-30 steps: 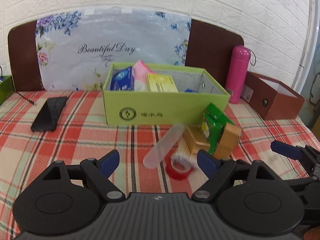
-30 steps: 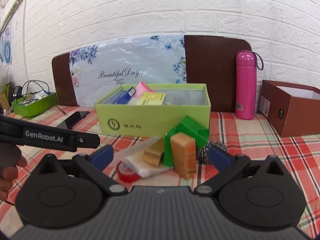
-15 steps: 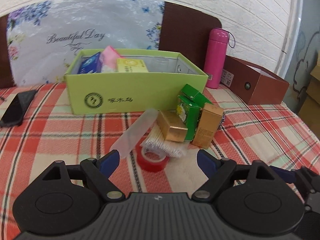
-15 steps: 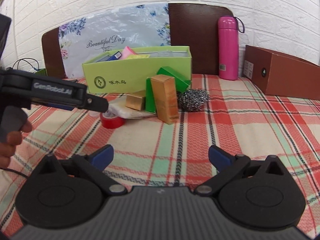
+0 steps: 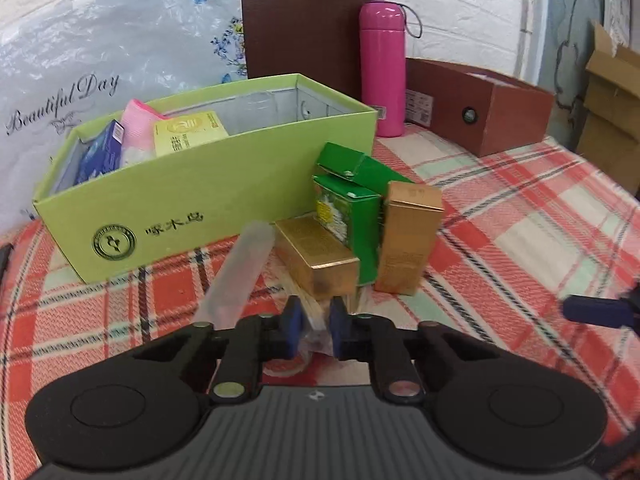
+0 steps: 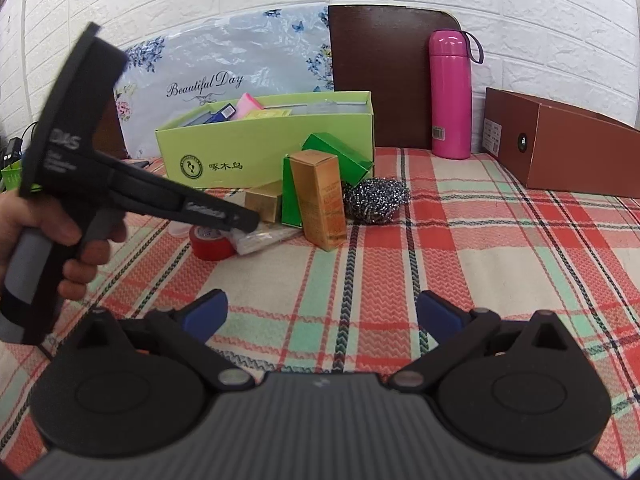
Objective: Organize objects
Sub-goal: 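Return both tools to the pile, approaching the toothpick bag and gold box, then grasp the clear toothpick bag with the left tool while the right tool grasps the gold box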
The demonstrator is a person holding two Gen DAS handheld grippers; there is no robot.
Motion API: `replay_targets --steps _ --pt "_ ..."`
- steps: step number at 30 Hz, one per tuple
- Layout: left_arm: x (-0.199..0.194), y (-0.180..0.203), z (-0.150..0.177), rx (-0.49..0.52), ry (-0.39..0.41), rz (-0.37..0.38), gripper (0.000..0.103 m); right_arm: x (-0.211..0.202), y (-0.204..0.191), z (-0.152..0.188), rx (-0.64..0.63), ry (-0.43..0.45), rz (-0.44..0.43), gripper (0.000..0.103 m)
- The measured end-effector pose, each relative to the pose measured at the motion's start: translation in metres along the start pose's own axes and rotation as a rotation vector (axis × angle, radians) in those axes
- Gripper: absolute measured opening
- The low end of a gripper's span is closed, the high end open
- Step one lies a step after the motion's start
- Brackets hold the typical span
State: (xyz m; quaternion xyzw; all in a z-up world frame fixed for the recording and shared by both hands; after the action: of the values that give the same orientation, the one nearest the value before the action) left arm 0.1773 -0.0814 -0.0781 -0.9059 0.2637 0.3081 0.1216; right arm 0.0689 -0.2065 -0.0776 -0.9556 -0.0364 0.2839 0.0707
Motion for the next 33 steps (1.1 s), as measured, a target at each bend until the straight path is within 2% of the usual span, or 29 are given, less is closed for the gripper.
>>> replay_targets --steps 4,9,15,17,18,19,21,23,24,27,30,31,33 --pt "-0.02 0.007 0.011 -0.015 -0.007 0.075 0.008 0.006 0.001 -0.015 -0.014 0.013 -0.003 0.088" --pt "-0.051 0.022 0.035 0.008 -0.02 0.147 0.007 0.021 -0.008 -0.049 -0.087 0.069 -0.019 0.086" --pt "-0.068 0.038 0.056 -0.006 -0.031 0.171 0.007 0.056 -0.029 -0.078 -0.129 0.085 -0.075 0.077" --pt "-0.069 0.038 0.059 -0.017 -0.035 0.169 0.007 0.065 -0.031 -0.079 -0.144 0.074 -0.075 0.062" --pt "-0.069 0.038 0.06 -0.018 -0.037 0.165 0.007 0.067 -0.029 -0.077 -0.148 0.062 -0.05 0.04" --pt "-0.069 0.037 0.06 -0.019 -0.036 0.161 0.007 0.066 -0.026 -0.076 -0.139 0.058 -0.035 0.036" --pt "-0.07 0.036 0.06 -0.027 -0.029 0.154 0.007 0.056 -0.016 -0.074 -0.086 0.07 -0.036 0.035" --pt "-0.068 0.035 0.058 -0.033 -0.026 0.149 0.007 0.044 -0.003 -0.069 -0.061 0.072 0.001 0.032" --pt "-0.068 0.035 0.058 -0.039 -0.023 0.147 0.007 0.038 0.004 -0.064 -0.049 0.065 0.023 0.025" --pt "-0.066 0.037 0.056 -0.056 -0.017 0.142 0.007 0.022 0.022 -0.045 0.04 0.03 0.012 0.025" --pt "-0.064 0.039 0.055 -0.061 -0.015 0.121 0.008 0.015 0.031 -0.023 0.065 -0.017 0.009 0.025" --pt "-0.063 0.04 0.055 -0.059 -0.017 0.112 0.01 0.015 0.031 -0.018 0.063 -0.028 0.005 0.025" --pt "-0.061 0.043 0.054 -0.053 -0.021 0.095 0.026 0.016 0.032 -0.011 0.062 -0.042 -0.001 0.029"
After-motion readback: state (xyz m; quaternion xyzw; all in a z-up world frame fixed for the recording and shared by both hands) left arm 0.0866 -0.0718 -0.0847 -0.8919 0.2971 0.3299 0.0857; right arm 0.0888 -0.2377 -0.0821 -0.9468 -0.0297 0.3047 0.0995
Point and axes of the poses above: each gripper's, at about its wrist camera, not at the fingertips, and x roughly the way its jaws point, y to its right, z to its underside, the point moved 8 cm from there along x, roughly the way its jaws point, and after that the axes turned 7 degrees about x, right-handed, at the moved point
